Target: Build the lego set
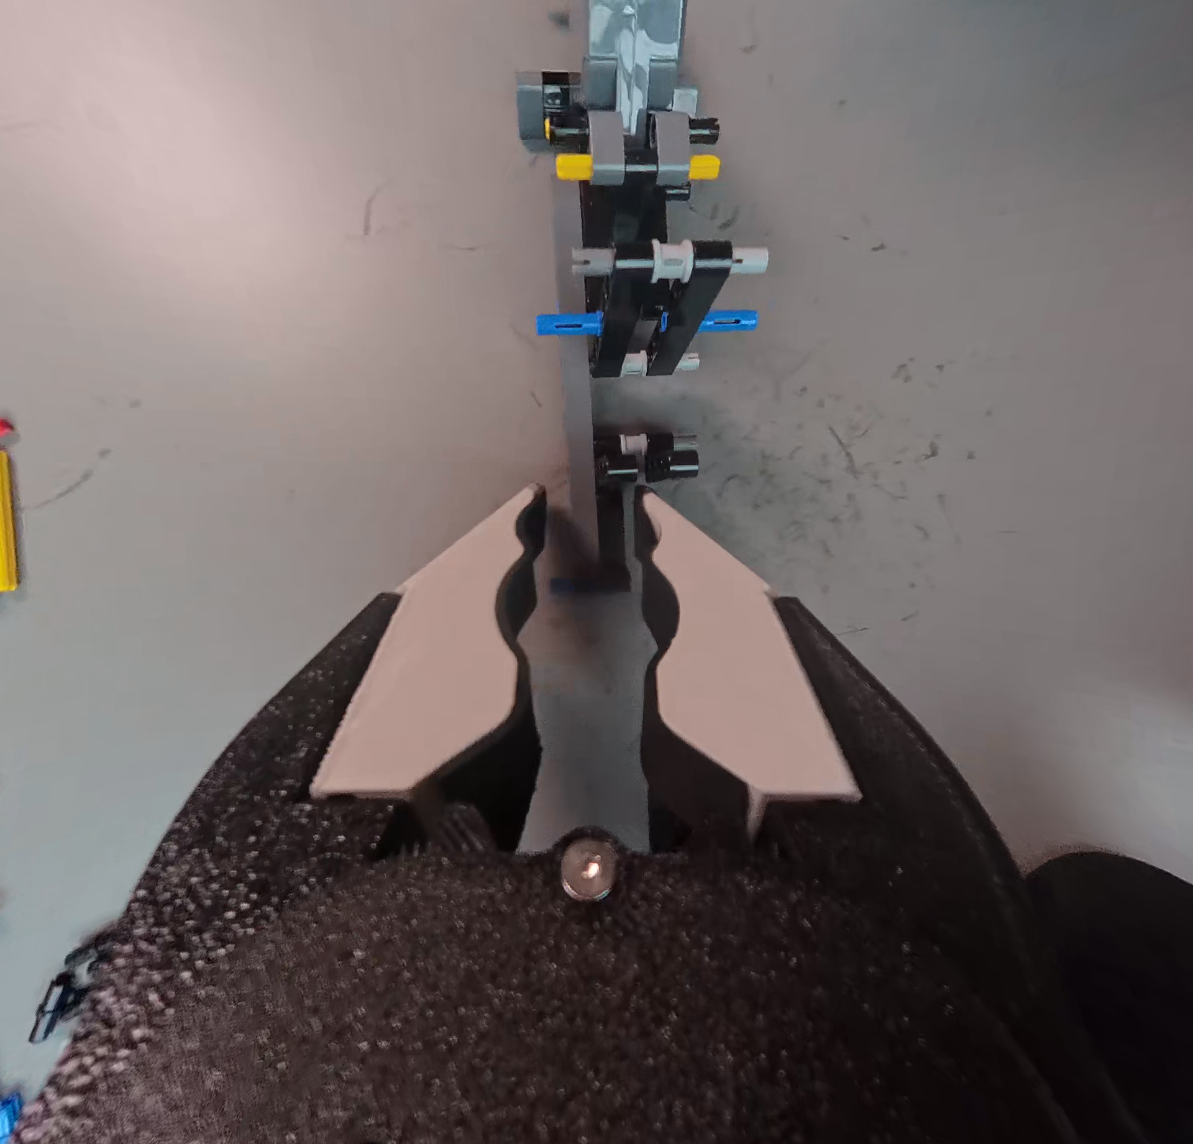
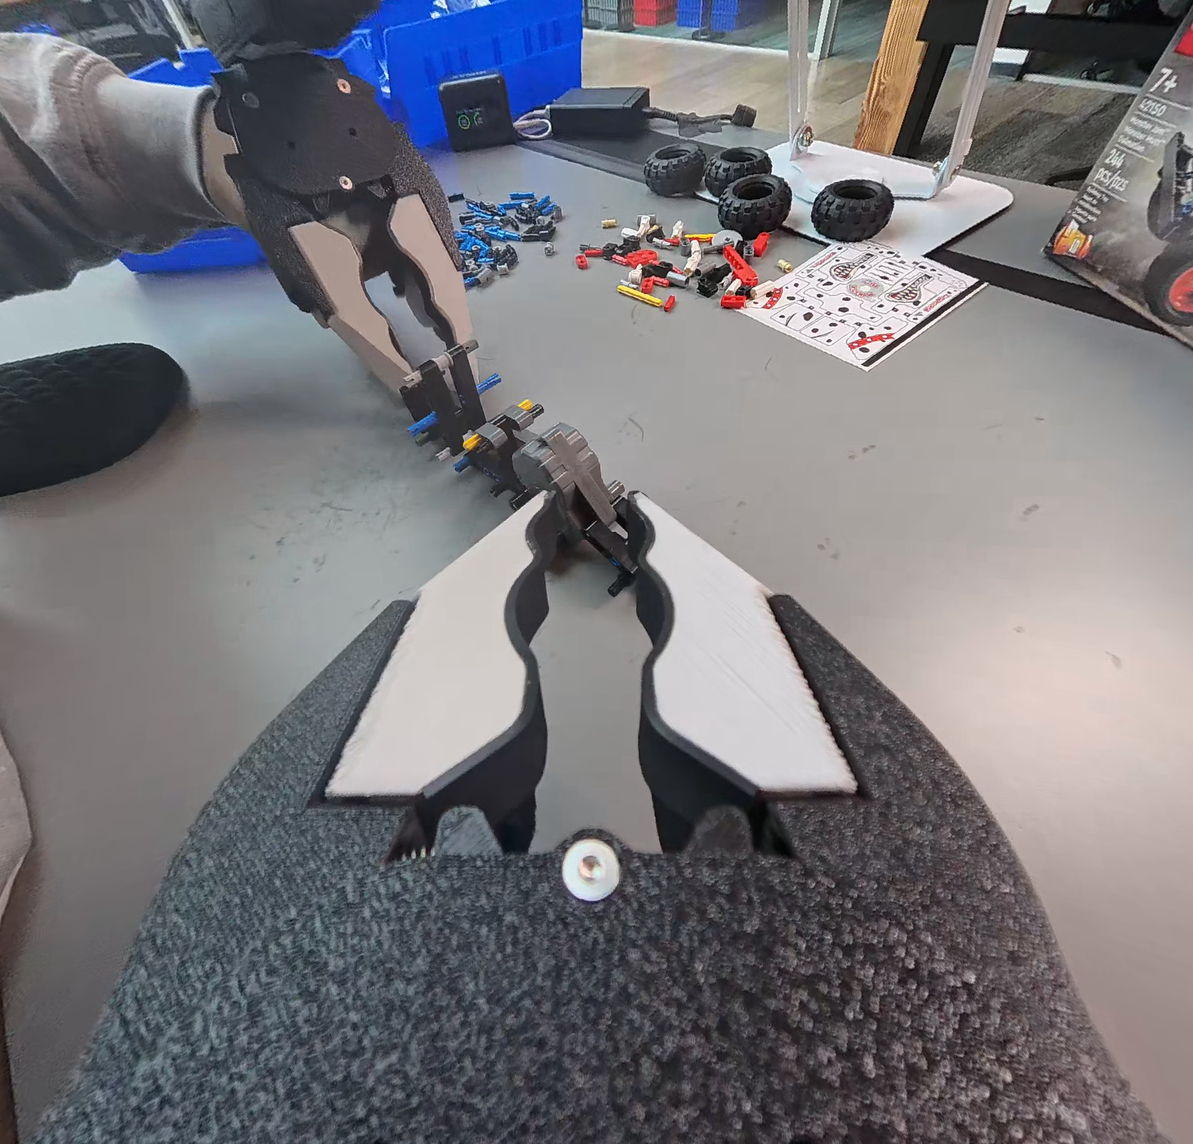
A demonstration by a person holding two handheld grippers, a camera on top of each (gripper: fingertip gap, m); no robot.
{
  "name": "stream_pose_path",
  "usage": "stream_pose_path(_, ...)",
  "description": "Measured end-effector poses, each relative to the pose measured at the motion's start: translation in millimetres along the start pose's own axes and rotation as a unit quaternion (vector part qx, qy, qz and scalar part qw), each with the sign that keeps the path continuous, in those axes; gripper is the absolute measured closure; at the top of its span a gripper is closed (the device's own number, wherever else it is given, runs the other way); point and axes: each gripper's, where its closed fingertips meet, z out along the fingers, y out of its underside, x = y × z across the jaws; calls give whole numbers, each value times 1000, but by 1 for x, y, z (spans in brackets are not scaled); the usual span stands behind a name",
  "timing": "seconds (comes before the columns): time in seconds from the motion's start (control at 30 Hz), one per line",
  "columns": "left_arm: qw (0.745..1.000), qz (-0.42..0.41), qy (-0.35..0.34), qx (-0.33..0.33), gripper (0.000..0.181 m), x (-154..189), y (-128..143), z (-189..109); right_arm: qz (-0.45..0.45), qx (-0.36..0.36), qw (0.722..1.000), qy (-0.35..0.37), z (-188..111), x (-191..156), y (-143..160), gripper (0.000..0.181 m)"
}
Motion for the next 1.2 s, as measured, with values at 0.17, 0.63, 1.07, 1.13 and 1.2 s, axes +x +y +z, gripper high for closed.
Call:
stream_pose_path(0.17,994,-41,-77,71,141,-24,-10,-53,7,29,1000,-9,-4,1,-11,156)
stream_pose_path(0.63,837,-149,-454,266,134,-292,-84,-211,-192,62,976,87,116,69,-182,156)
stream_pose_path(1.07,808,-151,-481,306,175,-333,-79,-223,-333,4,903,270,273,204,-249,168)
stream_pose_path(1.13,783,-195,-484,339,177,-336,-67,-238,-336,11,901,275,270,203,-245,179)
stream_pose_path(1.2,757,-253,-469,378,176,-340,-50,-247,-339,23,899,277,267,202,-243,180)
